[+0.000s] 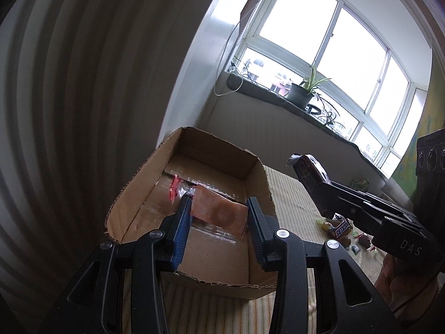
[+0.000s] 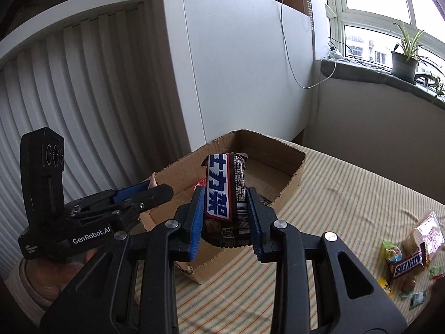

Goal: Organize snacks
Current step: 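Carry the pink wafer and Snickers bar into the box and release both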

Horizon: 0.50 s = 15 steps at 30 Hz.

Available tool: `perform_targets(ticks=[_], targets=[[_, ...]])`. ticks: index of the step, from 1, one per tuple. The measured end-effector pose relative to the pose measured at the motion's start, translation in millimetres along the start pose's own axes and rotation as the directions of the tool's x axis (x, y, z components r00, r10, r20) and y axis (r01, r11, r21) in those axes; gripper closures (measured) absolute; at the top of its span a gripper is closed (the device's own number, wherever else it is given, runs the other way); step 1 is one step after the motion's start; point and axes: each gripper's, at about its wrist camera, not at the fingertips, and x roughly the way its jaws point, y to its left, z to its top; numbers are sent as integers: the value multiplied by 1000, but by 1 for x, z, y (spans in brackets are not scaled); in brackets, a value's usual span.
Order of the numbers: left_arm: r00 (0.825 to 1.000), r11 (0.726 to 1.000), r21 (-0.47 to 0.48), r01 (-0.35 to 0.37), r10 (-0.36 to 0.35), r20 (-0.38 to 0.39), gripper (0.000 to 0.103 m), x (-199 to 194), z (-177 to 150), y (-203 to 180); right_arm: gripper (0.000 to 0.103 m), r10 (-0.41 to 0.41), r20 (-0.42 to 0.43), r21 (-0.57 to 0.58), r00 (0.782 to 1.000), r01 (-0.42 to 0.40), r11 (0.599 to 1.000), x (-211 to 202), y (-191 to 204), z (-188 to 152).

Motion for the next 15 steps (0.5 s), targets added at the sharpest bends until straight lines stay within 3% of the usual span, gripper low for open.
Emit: perform_targets(ticks=[6,10,13,15], targets=[[999,999,-32,-9,8,-36,64,14,-2,16,73,25,-13,-7,1000,-25,1000,25,-1,12],[999,997,-68,-32,30,-24,45,10,2,24,72,47,-36,-11,998,-48,999,47,2,13],[998,995,-81,-65,65,-4,33,3,5,28,59,42,-36,-2,998,-42,999,50,0,8],[997,992,-102,-77,78,0,33,-2,6,32,57,35,-39,11,999,-35,999,46,-2,3]])
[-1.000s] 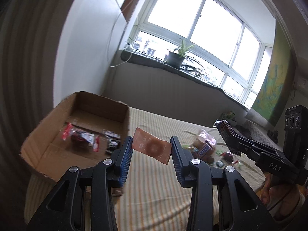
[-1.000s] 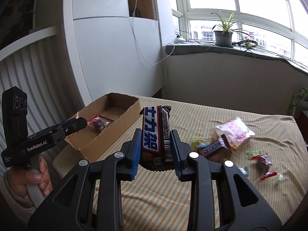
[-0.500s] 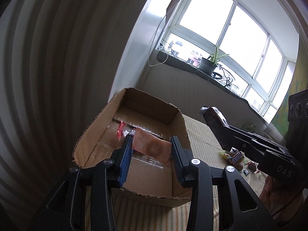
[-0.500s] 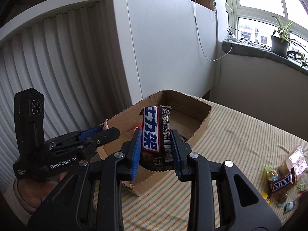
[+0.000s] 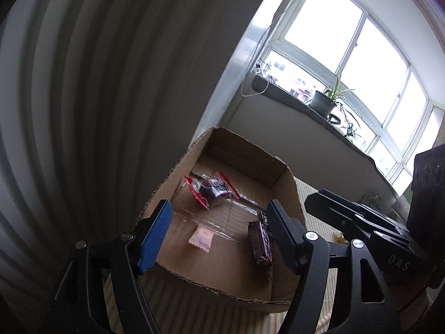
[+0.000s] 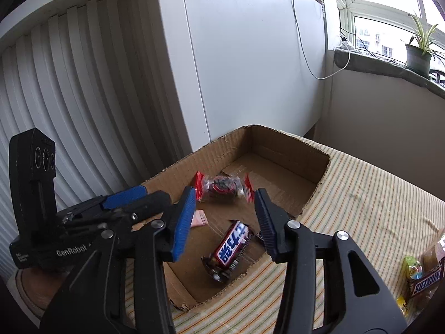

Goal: Organize snacks
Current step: 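Carry the pink wafer and Snickers bar into the box and release both, then grasp the yellow candy with the left gripper while the right gripper grasps the green-wrapped sweet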

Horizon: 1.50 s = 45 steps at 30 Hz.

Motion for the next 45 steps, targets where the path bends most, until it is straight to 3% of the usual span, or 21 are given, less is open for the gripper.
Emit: perform_targets(ticks=[5,15,28,37,45], targets=[[1000,999,-32,-15,15,8,33,-9,0,6,57,-19,0,13,1000,19,1000,-11,-5,-8],[999,1000,-3,-19,19,29,33,-29,1,-9,56,-15,28,13,999,15,1000,-26,2,-12],[1000,988,153,22,-19,-23,33,-16,-6,-92,55,-71,100,127,992,58,990,-82,-50,-40],[990,945,302,125,-98,-103,31,7,-34,-188,55,-182,154,277,971,134,951,-149,-126,-82],[970,888,402,225,-163,-181,31,20,-59,-251,55,-329,146,420,933,243,874,-214,-194,-129]])
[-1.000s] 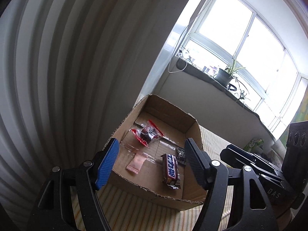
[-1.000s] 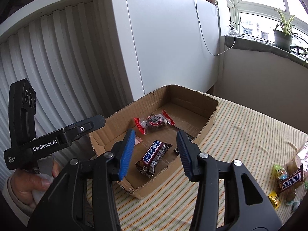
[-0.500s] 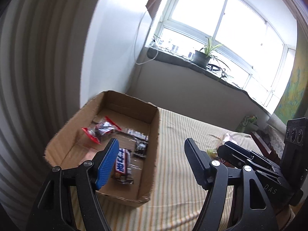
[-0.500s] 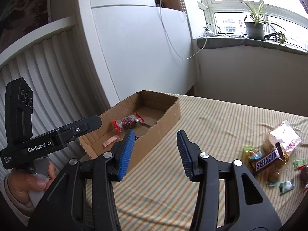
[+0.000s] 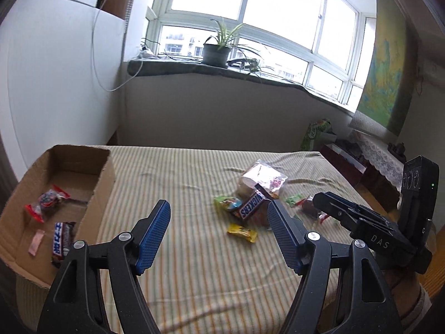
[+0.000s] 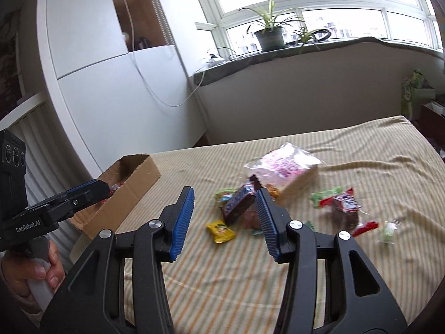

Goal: Organize snacks
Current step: 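Grasp the yellow candy with the left gripper while the right gripper grasps the green-wrapped sweet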

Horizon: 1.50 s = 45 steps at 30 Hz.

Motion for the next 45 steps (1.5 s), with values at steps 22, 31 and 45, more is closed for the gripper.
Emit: perform_targets(ticks=[22,31,45], targets=[[955,996,11,91,-84,-283,23,89,-73,-27,33,-130,-286,-71,949,114,991,32,-46,-66],[941,995,35,90,-74,-331,23,125,-47,-26,33,-188,-348,-157,918,141,978,64,-47,-45],[950,995,14,100,-92,-297,75,134,-42,-13,62,-236,-317,-209,919,175,962,83,-51,-30]])
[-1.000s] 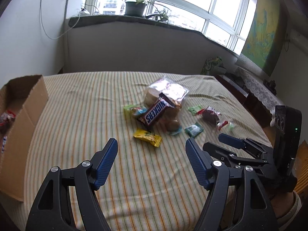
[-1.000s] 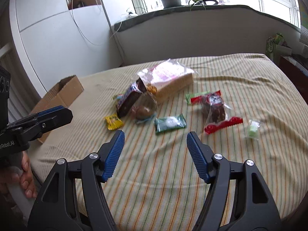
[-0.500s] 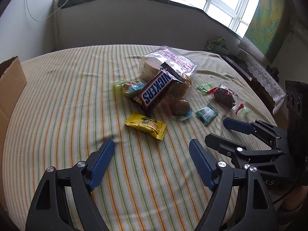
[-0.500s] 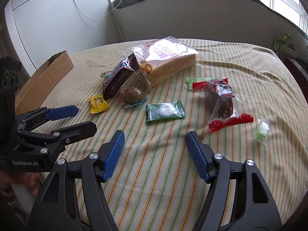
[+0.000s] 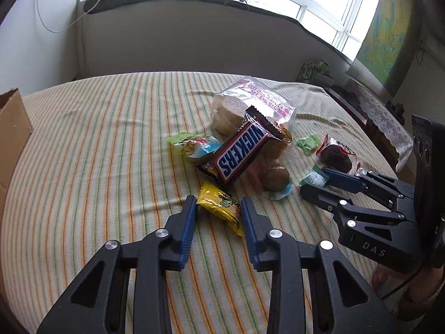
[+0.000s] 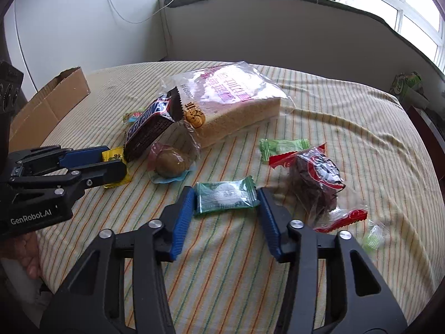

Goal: Organize snacks
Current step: 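Grasp the yellow candy with the left gripper while the right gripper grasps the green-wrapped sweet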

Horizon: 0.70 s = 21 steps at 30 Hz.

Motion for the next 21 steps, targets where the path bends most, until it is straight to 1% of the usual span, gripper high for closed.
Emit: perform_targets(ticks=[3,6,11,16,21], targets=[[1000,1000,7,-7,7,7,75,0,-1,-1,65,11,14,24,1000,-11,1000,-2,-4,-1],[1000,1000,1,0,0,14,76,-2,-2,0,65,15,25,29,1000,-16,999,-4,-5,-2],[1000,1000,-13,14,-13,21,76,-2,-3,2,65,49,60,69,997,-53,996,-8,-12,-6],[1000,1000,-21,17,-17,26,76,-3,-4,3,65,73,80,81,994,-79,994,-11,-14,-7],[998,998,-39,41,-39,41,78,-6,-6,6,65,74,87,82,993,-81,993,-11,-13,-9]])
